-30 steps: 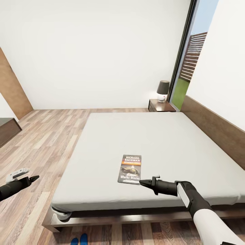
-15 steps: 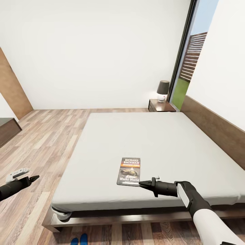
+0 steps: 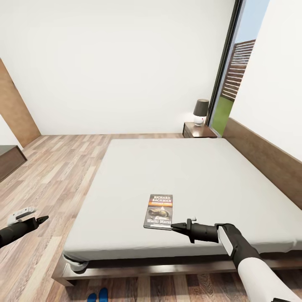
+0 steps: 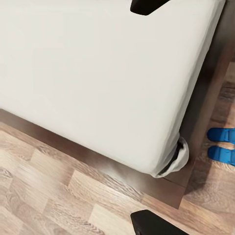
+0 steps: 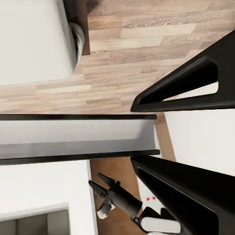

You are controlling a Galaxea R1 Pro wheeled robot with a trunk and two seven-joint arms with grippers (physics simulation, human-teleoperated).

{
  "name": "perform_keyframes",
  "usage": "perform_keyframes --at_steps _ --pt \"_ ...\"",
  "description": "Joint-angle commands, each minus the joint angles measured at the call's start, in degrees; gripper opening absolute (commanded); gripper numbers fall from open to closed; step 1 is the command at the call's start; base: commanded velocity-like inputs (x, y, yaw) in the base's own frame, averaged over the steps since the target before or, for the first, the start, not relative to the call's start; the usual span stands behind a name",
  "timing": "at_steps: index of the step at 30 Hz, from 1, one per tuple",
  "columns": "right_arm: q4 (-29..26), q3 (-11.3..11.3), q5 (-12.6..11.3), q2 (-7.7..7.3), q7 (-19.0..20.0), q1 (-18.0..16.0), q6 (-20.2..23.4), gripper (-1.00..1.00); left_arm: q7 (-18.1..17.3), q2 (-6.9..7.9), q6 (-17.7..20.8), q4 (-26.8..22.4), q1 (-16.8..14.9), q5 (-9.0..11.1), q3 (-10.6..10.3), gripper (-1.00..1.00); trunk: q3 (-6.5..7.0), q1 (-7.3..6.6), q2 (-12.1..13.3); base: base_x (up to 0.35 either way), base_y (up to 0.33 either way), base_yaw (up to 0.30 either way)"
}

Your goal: In the bedroom, move the book from the bed onto either nightstand, and place the two sandals side by side next to the bed.

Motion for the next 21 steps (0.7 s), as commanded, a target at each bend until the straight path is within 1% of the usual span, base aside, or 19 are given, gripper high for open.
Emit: perform_keyframes --at_steps 1,21 --pt "-0.02 -0.19 0.05 -0.04 0.23 -0.04 0.21 -1.0 -0.19 -0.01 0.36 -0.04 -0.05 0.06 0.11 1.0 -0.12 0.03 -0.12 0.0 0.0 0.0" --pt "-0.07 -0.65 -0.26 -0.3 0.38 -0.03 0.21 -1.0 -0.14 -0.01 0.35 -0.09 -0.05 0.0 0.08 1.0 -0.12 0.03 -0.12 0.0 0.0 0.0"
